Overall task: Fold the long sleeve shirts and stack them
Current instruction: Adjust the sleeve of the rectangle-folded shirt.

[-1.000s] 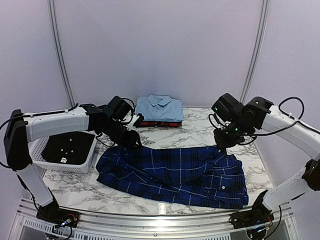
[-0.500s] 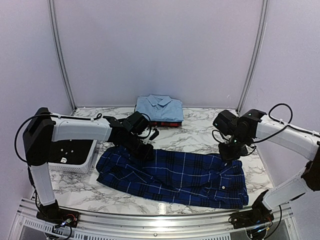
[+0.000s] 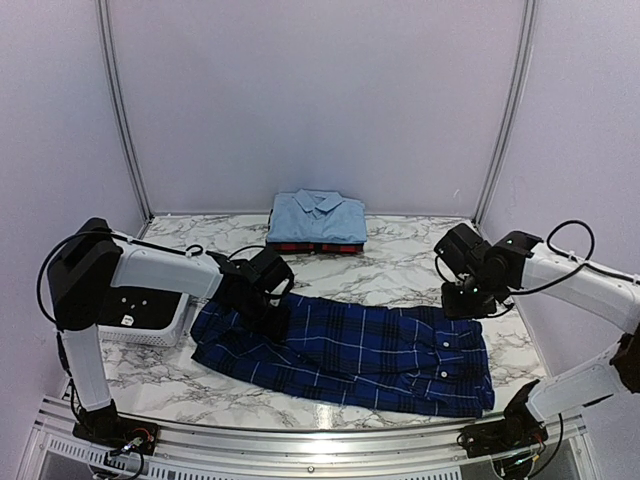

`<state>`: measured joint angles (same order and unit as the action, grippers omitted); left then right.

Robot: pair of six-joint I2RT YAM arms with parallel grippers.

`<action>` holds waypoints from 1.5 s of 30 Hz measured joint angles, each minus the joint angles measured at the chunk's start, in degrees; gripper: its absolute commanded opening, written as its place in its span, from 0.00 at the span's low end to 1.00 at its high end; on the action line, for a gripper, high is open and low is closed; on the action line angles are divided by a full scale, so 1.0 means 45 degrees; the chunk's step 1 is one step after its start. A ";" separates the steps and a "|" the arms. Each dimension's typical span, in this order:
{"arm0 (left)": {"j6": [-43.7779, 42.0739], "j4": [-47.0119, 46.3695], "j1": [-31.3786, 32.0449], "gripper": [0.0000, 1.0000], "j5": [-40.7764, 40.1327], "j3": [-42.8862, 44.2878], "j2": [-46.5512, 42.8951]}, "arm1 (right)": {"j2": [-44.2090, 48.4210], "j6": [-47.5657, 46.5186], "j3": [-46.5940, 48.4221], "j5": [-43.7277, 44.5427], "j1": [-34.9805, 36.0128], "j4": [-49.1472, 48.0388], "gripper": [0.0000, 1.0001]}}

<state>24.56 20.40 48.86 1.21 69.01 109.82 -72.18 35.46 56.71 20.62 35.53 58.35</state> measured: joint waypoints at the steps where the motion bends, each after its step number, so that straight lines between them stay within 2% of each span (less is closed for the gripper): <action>1: 0.0092 -0.0073 -0.0034 0.02 -0.0102 -0.0053 -0.0024 | -0.0078 -0.0083 0.0000 -0.0189 0.0083 -0.0374 0.33; 5: 0.0325 -0.0277 -0.0282 0.03 -0.0549 -0.0345 -0.0209 | -0.0947 -0.0403 0.0097 -0.0884 0.1098 -0.2098 0.33; 10: 0.0466 -0.0223 -0.0636 0.06 -0.0840 -0.0709 -0.0767 | -0.3177 -0.1020 0.0733 -0.2045 0.3021 -0.4580 0.31; 15: 0.0520 -0.0214 -0.0690 0.06 -0.1001 -0.0709 -0.1812 | -0.5440 -0.1579 0.2453 -0.2691 0.4454 -0.6169 0.28; 18: 0.0690 -0.0262 -0.0704 0.03 -0.1311 -0.0690 -0.2191 | -0.6596 -0.1855 0.3415 -0.3007 0.5139 -0.7106 0.26; 29: 0.1642 -0.0393 -0.1996 0.01 -0.2312 -0.1175 -0.1078 | -0.8403 -0.2132 0.3871 -0.3949 0.5940 -0.8578 0.25; 35: 0.1700 -0.0544 -0.2108 0.01 -0.2511 -0.1190 -0.0651 | -0.9078 -0.2127 0.3832 -0.4245 0.6164 -0.8908 0.27; 45: 0.1647 -0.0573 -0.1957 0.01 -0.2506 -0.0685 -0.0243 | -0.8544 -0.2113 0.3701 -0.3983 0.6071 -0.8845 0.34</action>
<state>31.97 17.82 40.05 -10.07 65.93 108.73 -110.63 25.96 73.36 2.70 62.85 18.55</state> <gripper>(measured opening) 0.016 0.331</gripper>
